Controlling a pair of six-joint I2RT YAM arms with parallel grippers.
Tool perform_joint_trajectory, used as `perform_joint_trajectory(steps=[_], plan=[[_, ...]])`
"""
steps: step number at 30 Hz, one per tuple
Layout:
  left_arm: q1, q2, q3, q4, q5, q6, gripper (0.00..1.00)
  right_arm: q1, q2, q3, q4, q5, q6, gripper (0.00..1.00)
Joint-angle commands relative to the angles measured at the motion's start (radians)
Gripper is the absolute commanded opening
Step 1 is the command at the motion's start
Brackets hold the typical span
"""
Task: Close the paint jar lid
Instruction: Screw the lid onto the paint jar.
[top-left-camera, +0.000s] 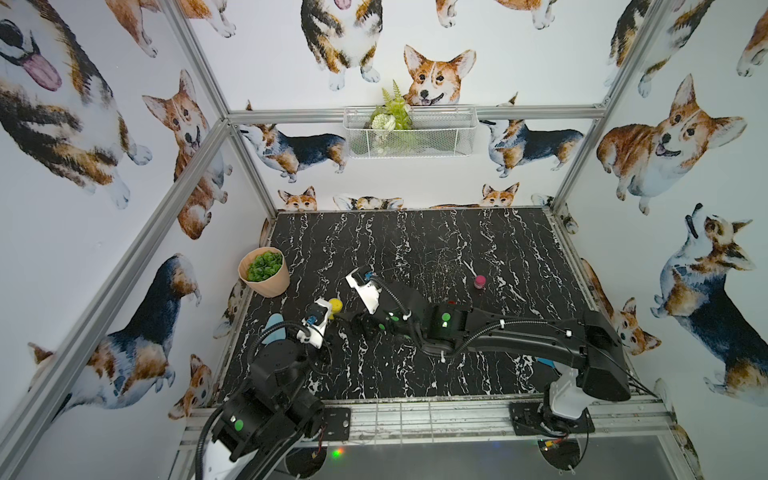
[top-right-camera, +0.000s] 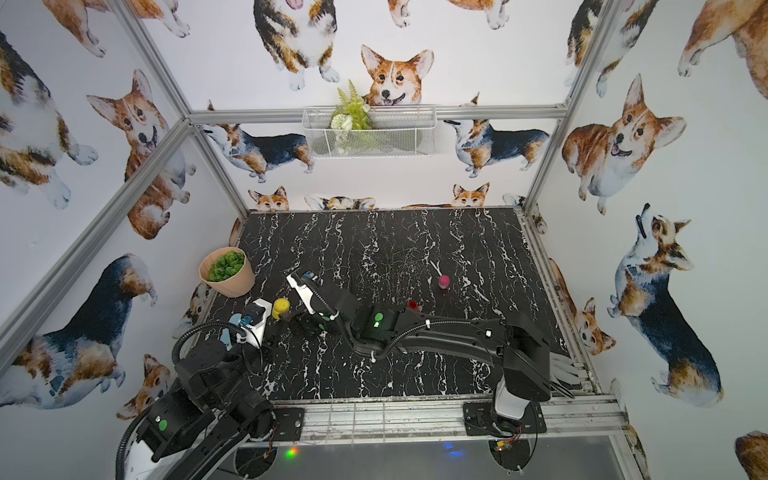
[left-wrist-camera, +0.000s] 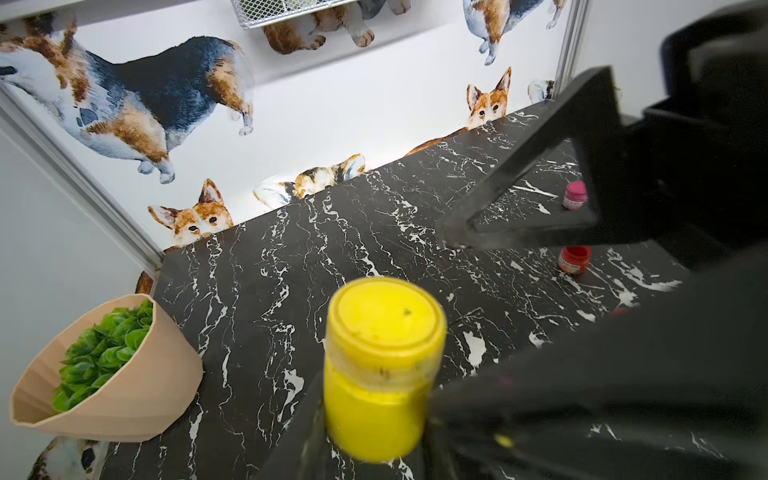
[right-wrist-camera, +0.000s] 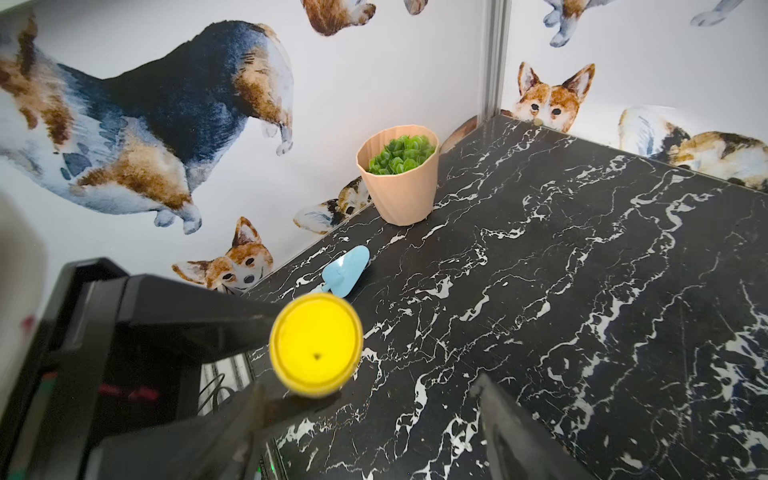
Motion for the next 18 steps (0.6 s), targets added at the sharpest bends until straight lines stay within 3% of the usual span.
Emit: perform_joint_trajectory(steps=[1, 8, 10, 13, 18], plan=[[0.000, 0.019, 0.014, 0.144, 0.022, -0.015, 0.25, 0.003, -0.066, -0.054, -0.013, -0.122, -0.094, 0.88], [0.000, 0.019, 0.003, 0.173, 0.181, -0.017, 0.25, -0.073, -0.221, -0.127, -0.066, -0.324, -0.252, 0.86], [0.000, 0.024, -0.001, 0.184, 0.262, -0.017, 0.25, -0.123, -0.267, -0.136, -0.071, -0.388, -0.256, 0.79], [0.000, 0.045, -0.006, 0.211, 0.415, -0.021, 0.25, -0.147, -0.313, -0.114, -0.128, -0.436, -0.382, 0.67], [0.000, 0.099, -0.007, 0.235, 0.583, -0.041, 0.25, -0.149, -0.282, -0.030, -0.235, -0.500, -0.522, 0.59]])
